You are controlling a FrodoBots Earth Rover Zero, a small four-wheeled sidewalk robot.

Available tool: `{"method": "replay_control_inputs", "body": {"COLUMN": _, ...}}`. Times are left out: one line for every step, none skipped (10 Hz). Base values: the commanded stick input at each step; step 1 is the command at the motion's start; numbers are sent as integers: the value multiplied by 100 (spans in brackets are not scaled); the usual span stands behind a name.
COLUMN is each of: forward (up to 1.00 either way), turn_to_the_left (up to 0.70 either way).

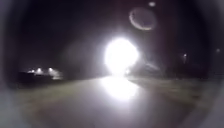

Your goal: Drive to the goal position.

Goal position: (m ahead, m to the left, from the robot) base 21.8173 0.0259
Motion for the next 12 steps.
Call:
{"method": "replay_control_inputs", "body": {"forward": 100, "turn_to_the_left": -4}}
{"method": "replay_control_inputs", "body": {"forward": 100, "turn_to_the_left": -5}}
{"method": "replay_control_inputs", "body": {"forward": 100, "turn_to_the_left": -3}}
{"method": "replay_control_inputs", "body": {"forward": 100, "turn_to_the_left": 0}}
{"method": "replay_control_inputs", "body": {"forward": 100, "turn_to_the_left": 0}}
{"method": "replay_control_inputs", "body": {"forward": 100, "turn_to_the_left": 0}}
{"method": "replay_control_inputs", "body": {"forward": 100, "turn_to_the_left": 0}}
{"method": "replay_control_inputs", "body": {"forward": 100, "turn_to_the_left": 0}}
{"method": "replay_control_inputs", "body": {"forward": 100, "turn_to_the_left": 0}}
{"method": "replay_control_inputs", "body": {"forward": 100, "turn_to_the_left": 0}}
{"method": "replay_control_inputs", "body": {"forward": 100, "turn_to_the_left": 0}}
{"method": "replay_control_inputs", "body": {"forward": 100, "turn_to_the_left": 0}}
